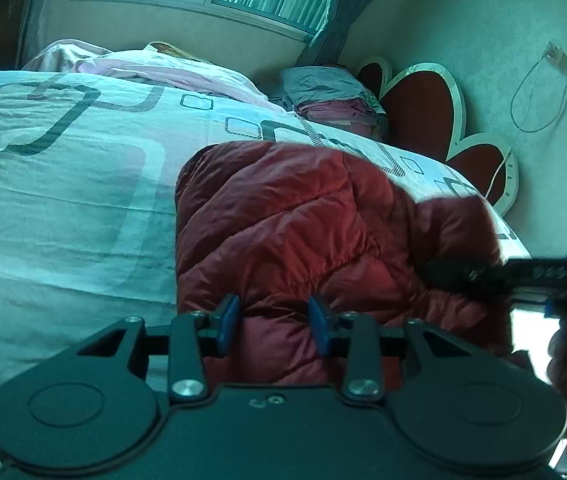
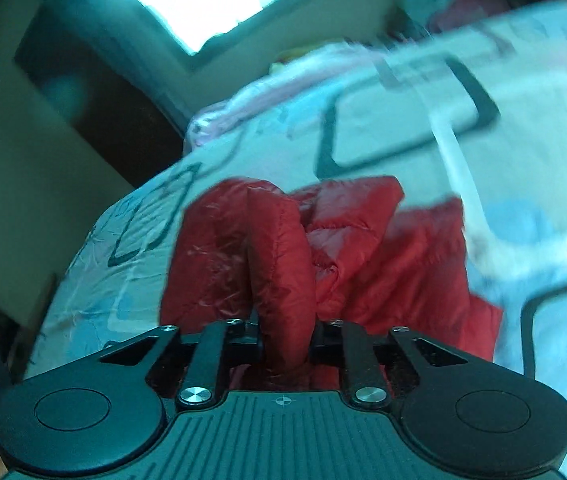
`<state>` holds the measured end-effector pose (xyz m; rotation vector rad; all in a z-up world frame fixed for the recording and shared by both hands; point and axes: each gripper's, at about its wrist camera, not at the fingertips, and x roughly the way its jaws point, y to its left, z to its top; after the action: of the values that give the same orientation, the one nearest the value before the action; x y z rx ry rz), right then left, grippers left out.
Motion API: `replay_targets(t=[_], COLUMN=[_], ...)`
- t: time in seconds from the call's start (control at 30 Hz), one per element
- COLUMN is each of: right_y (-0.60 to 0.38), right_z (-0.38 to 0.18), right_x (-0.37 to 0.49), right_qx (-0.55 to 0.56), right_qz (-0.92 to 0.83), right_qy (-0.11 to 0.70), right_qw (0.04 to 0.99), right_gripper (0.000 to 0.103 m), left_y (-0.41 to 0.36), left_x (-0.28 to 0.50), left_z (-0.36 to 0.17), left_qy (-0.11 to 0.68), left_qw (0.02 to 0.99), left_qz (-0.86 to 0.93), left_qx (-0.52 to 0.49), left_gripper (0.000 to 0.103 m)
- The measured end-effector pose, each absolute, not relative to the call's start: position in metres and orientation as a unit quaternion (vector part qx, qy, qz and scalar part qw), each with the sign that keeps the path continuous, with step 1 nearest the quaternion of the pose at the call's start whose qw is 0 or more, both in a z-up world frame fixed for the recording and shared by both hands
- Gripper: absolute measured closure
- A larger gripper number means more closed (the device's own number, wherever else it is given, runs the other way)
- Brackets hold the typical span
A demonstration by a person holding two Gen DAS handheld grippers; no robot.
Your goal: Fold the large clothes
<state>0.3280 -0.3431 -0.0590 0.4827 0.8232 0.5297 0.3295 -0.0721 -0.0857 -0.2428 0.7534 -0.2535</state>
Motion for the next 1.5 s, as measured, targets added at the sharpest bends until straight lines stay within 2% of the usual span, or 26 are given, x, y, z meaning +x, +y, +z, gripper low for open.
replay_targets(t=[0.3,0.47,0.53,0.63,0.7,0.77,0.8,0.9,0.93,0.97,1.1,1.27,1.4,1.5], right_y=[-0.351,-0.373,-0.385,-0.394,-0.395,-0.401,-0.405,-0.409,-0.404,-0.395,-0.349,-0.332,-0.357,-0.373], right_z=[-0.042,-0.094,-0.131,-0.138,-0.129,-0.113,-0.103,-0.068,-0.06,-0.053,-0.046,-0.086,-0.126,-0.149], right_x=[0.304,0.308,0.315,0.316,0.312,0.306,0.302,0.3,0.304,0.309,0.325,0.341,0.345,0.342], right_qx=[0.22,0.224,0.289,0.32,0.308,0.287,0.272,0.225,0.206,0.181,0.095,0.048,0.056,0.098], right_qz=[0.243,0.202,0.184,0.177,0.171,0.143,0.131,0.137,0.151,0.163,0.216,0.181,0.148,0.131], right_qy=[0.36,0.4,0.428,0.424,0.42,0.407,0.391,0.342,0.338,0.339,0.342,0.382,0.404,0.396], right_qw=[0.873,0.865,0.836,0.828,0.836,0.856,0.869,0.902,0.906,0.909,0.91,0.905,0.901,0.903], right_gripper=[0.088,0.088,0.088,0.088,0.075,0.048,0.047,0.05,0.068,0.082,0.084,0.085,0.085,0.089], left_y=[-0.107,-0.142,-0.156,-0.157,-0.146,-0.13,-0.121,-0.097,-0.09,-0.086,-0.084,-0.113,-0.135,-0.149], left_x=[0.327,0.339,0.347,0.351,0.348,0.343,0.341,0.346,0.353,0.361,0.385,0.401,0.406,0.412], left_z=[-0.071,-0.091,-0.103,-0.102,-0.098,-0.088,-0.083,-0.076,-0.077,-0.079,-0.086,-0.102,-0.12,-0.13], left_qy=[0.367,0.407,0.416,0.422,0.417,0.405,0.393,0.36,0.36,0.361,0.36,0.363,0.38,0.389], left_qw=[0.914,0.898,0.893,0.89,0.891,0.894,0.899,0.917,0.918,0.918,0.918,0.913,0.905,0.901], left_qz=[-0.158,-0.169,-0.169,-0.172,-0.179,-0.186,-0.182,-0.153,-0.143,-0.137,-0.141,-0.177,-0.194,-0.19], left_qx=[-0.07,-0.009,0.026,0.021,-0.001,-0.046,-0.062,-0.076,-0.083,-0.09,-0.087,-0.048,-0.012,0.028], left_gripper=[0.067,0.067,0.067,0.067,0.065,0.065,0.065,0.064,0.065,0.065,0.066,0.066,0.064,0.064])
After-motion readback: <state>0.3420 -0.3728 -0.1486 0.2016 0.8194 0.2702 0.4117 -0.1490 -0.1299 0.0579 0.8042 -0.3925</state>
